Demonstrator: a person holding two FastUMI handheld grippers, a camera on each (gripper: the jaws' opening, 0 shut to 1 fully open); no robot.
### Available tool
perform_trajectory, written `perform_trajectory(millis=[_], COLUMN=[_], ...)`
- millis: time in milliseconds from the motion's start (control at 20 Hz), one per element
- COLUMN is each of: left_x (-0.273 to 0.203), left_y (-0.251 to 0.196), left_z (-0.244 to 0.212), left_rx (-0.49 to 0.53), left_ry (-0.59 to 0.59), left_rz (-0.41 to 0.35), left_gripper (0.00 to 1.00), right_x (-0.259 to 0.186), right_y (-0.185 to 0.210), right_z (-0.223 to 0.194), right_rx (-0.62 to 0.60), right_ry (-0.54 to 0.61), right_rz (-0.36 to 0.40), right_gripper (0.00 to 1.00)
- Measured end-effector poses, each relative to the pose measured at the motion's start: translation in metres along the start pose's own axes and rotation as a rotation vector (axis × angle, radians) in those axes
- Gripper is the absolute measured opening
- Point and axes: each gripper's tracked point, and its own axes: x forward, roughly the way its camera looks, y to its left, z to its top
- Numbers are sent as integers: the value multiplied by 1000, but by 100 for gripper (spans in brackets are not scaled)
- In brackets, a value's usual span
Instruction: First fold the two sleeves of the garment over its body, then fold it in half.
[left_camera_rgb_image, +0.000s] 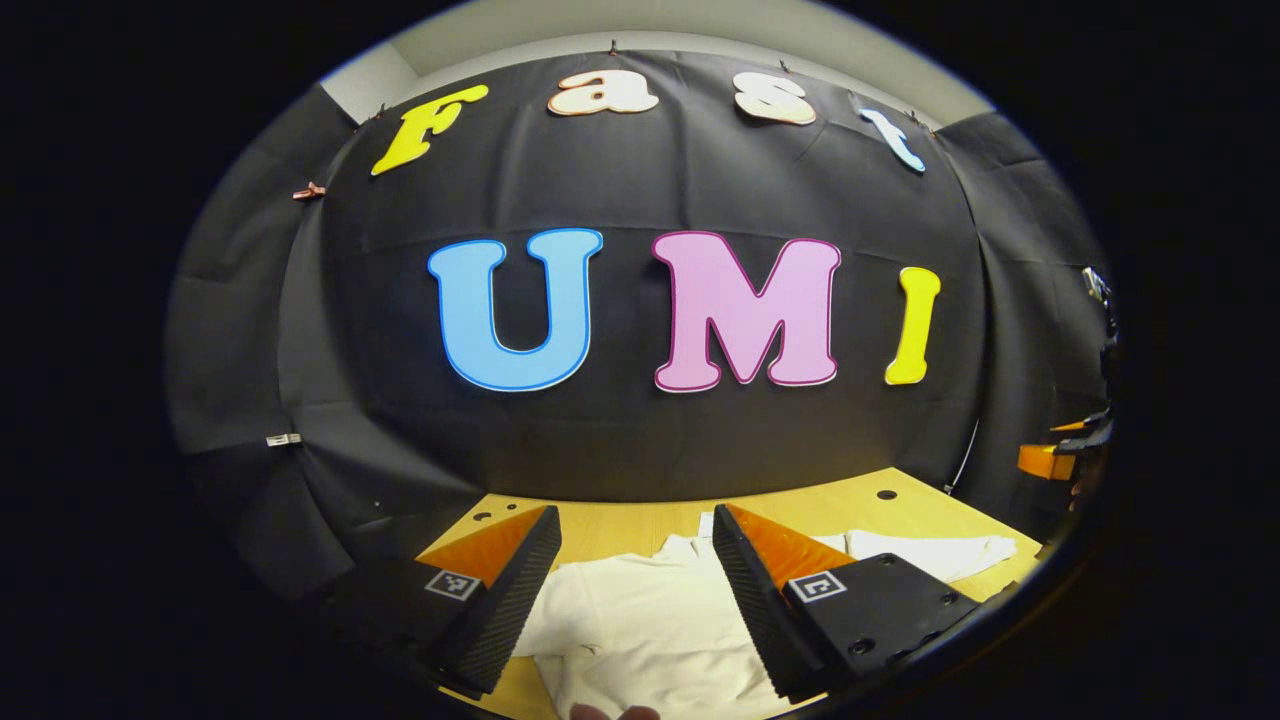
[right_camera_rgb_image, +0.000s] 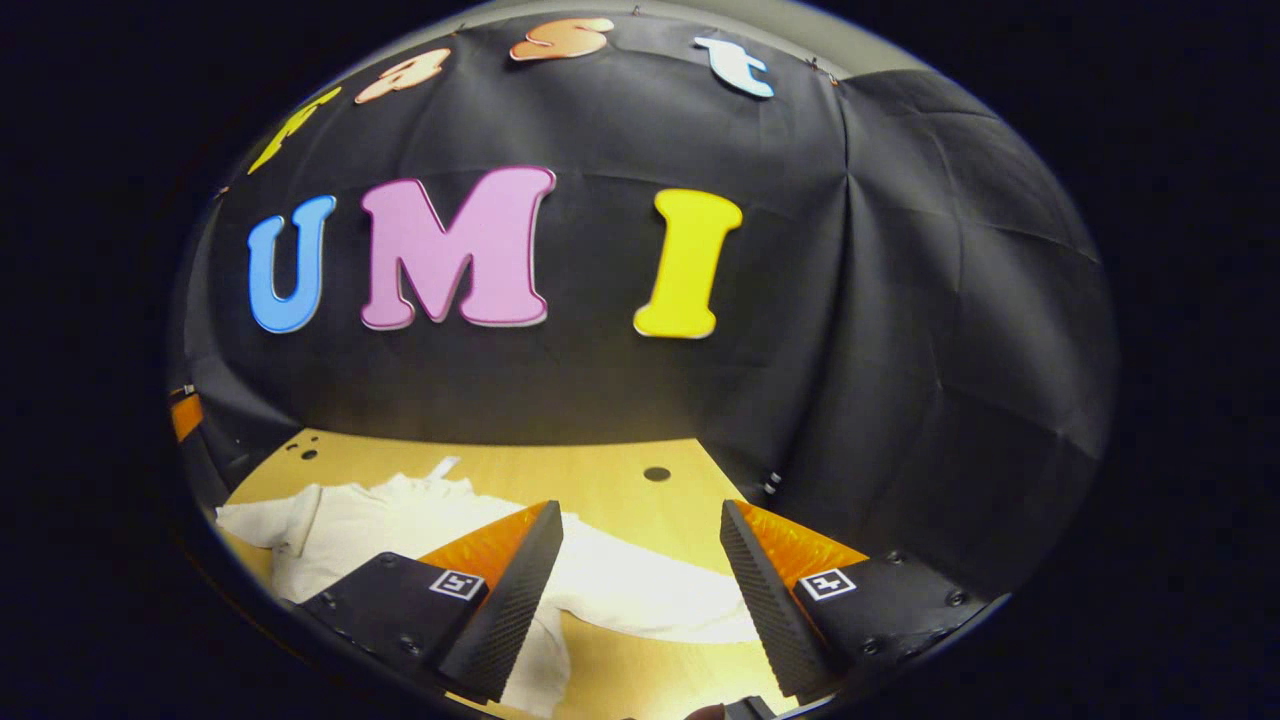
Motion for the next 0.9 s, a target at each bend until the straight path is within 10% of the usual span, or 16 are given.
perform_trajectory(millis=[900], left_x=[-35], left_y=[-50], left_z=[-24], left_rx=[25], left_ry=[111], left_rz=[144], left_gripper=[96], right_x=[96], right_y=[-124], right_z=[-213], right_rx=[5], right_ry=[442], right_rz=[-43], right_gripper=[98])
